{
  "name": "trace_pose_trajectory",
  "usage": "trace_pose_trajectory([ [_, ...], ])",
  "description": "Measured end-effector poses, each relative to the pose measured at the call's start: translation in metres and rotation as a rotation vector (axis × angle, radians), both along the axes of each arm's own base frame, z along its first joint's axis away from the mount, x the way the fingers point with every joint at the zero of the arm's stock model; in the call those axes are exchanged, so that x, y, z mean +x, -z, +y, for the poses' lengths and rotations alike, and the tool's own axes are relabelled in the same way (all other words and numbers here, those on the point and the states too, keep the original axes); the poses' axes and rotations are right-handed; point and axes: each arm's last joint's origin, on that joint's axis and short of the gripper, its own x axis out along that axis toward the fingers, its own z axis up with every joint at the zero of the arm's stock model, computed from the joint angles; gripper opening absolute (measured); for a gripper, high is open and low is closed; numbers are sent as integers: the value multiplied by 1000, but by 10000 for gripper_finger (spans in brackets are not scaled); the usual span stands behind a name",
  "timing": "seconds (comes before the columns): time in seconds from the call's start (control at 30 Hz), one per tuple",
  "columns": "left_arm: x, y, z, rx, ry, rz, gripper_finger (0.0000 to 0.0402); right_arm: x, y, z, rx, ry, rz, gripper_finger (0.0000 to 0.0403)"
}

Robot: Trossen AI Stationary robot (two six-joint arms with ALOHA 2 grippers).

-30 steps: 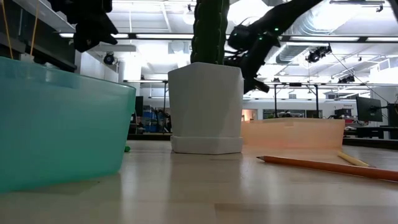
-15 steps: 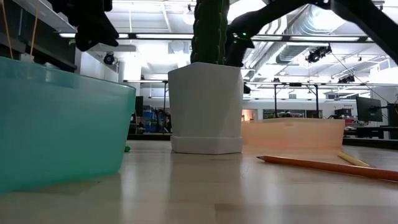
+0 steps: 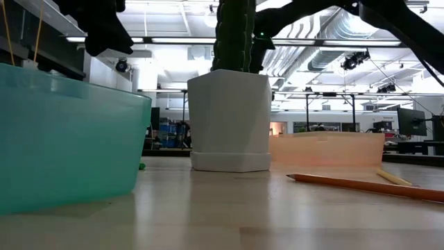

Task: Sort pens & pencils
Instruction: Put the yellow pen into the orange bin

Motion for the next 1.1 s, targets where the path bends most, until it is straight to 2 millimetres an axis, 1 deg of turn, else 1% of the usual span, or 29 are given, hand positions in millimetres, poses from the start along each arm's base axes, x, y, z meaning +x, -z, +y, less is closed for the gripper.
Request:
trace_pose_trajectory([
  [0.1, 0, 0, 0, 14, 11, 5, 108, 3, 5, 2, 12, 15, 8, 87],
  [0.4, 0, 0, -1, 18, 37, 8, 108, 17, 27, 12, 58, 19, 46, 87],
  [0.53, 0, 0, -1, 17, 51, 9, 108, 20, 30, 15, 56, 8, 42, 87],
  [0.8, 0, 0, -1, 32, 67, 15, 108, 23, 29, 15, 55, 12, 15, 88],
  [0.97, 0, 0, -1, 38, 72, 17, 108, 30, 40, 14, 98, 10, -16, 100],
  [1.1, 0, 1, -1, 41, 78, 24, 108, 32, 49, 15, 103, 13, 14, 110],
])
